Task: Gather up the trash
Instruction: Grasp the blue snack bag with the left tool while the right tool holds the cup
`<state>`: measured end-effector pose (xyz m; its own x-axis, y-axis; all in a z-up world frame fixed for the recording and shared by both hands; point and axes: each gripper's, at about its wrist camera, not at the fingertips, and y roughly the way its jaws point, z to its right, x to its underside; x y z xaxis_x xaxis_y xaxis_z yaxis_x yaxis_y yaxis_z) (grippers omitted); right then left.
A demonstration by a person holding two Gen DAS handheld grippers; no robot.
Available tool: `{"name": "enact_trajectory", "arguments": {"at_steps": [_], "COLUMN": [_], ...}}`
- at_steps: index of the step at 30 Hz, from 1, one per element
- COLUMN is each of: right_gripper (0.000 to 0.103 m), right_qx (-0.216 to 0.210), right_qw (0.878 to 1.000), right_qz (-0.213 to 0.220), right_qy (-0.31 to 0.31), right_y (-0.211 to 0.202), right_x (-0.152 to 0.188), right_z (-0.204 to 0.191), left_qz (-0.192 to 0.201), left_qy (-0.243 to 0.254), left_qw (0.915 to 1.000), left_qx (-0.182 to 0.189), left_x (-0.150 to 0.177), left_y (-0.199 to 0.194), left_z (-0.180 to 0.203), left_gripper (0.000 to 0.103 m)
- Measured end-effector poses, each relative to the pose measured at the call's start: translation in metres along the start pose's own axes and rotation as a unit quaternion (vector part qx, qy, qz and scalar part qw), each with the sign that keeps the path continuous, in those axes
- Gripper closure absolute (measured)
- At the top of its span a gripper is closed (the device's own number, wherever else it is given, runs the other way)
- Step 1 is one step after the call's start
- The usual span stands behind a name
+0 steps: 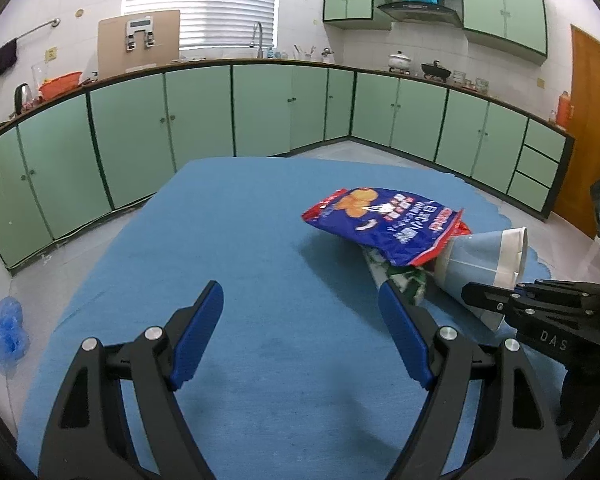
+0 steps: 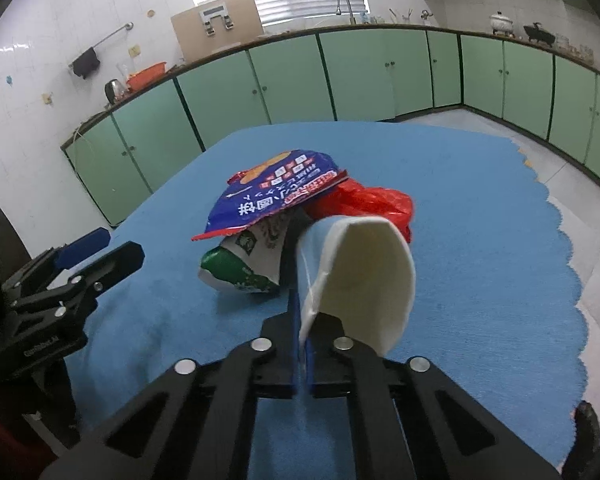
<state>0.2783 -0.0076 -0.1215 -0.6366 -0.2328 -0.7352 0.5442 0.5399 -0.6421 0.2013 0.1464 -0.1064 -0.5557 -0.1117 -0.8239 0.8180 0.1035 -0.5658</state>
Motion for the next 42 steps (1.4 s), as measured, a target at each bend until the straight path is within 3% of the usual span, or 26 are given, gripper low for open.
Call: {"name": "enact_trajectory", "arguments": {"at_steps": [14, 27, 39, 42], "right_gripper": [0.101, 0.101, 0.101, 0.101], "right_qx": [0.03, 0.034, 0.034, 0.034], "right_qw": [0.998, 0.997, 0.997, 0.997], "right_qz": [0.041, 0.047, 0.036, 0.031], "right_qy": [0.026, 0.049, 0.061, 0.059], "right_y": [-0.043, -0.045, -0.033, -0.028], "right_x": [0.007, 0.009, 0.01, 0.013], "right_z": [0.012, 0.034, 0.042, 0.041], "left_qz": [0.007, 0.018, -0.004, -0.005], "left_qy": [0.01, 0.05, 0.065, 0.054], "left_qw": [0.9987, 0.9983, 0.9978, 0.9984], "left_qx": [0.05, 0.025, 0.014, 0.013], "left_x": [-0.01, -0.025, -0.024, -0.026], "left_y": [0.005, 0.03, 0.051, 0.053], "left_z": [0.041, 0.08, 0.08, 0.073], "left_gripper": [0.025, 0.025, 0.025, 0.033]}}
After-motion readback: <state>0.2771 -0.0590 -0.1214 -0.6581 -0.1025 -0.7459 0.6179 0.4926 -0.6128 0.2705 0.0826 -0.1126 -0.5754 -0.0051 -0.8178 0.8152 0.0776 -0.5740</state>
